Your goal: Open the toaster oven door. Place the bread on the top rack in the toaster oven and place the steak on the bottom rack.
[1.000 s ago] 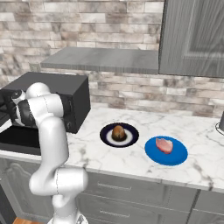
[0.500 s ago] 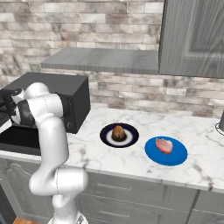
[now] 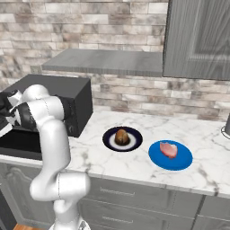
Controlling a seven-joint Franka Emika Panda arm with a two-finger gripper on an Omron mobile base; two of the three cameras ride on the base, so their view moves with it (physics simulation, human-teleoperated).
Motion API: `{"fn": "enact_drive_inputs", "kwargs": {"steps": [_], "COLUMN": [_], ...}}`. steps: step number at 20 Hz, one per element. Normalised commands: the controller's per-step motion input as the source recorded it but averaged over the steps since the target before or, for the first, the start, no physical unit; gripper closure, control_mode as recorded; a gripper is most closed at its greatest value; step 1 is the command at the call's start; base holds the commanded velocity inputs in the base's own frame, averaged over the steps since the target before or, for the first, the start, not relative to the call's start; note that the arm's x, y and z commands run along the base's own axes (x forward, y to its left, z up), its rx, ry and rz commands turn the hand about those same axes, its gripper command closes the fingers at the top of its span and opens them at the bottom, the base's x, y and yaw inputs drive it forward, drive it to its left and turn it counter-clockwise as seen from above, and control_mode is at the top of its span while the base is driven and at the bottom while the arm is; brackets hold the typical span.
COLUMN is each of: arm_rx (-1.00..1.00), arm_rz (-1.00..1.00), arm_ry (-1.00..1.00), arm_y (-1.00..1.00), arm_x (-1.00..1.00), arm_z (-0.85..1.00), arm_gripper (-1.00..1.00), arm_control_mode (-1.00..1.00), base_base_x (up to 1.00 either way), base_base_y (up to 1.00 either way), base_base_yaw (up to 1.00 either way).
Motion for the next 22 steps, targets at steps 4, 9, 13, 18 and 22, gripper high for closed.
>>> {"fn": "enact_drive_inputs", "kwargs": {"steps": [4, 9, 13, 18, 22], "arm_rx": [-0.22, -0.23, -0.22, -0.2, -0.17], "arm_rz": [0.0, 0.0, 0.0, 0.0, 0.1], "arm_ry": [0.17, 0.06, 0.0, 0.0, 0.0], "arm_y": [0.65, 0.65, 0.58, 0.43, 0.07], "arm_x": [-1.0, -1.0, -1.0, -1.0, -1.0], "arm_z": [-1.0, -1.0, -1.0, -1.0, -1.0], "arm_gripper": [1.0, 1.0, 1.0, 1.0, 1.0], "arm_control_mode": [-1.0, -1.0, -1.0, -1.0, -1.0], "base_base_x": [0.0, 0.0, 0.0, 0.0, 0.0], "base_base_y": [0.0, 0.0, 0.0, 0.0, 0.0], "base_base_yaw": [0.0, 0.0, 0.0, 0.0, 0.0]}}
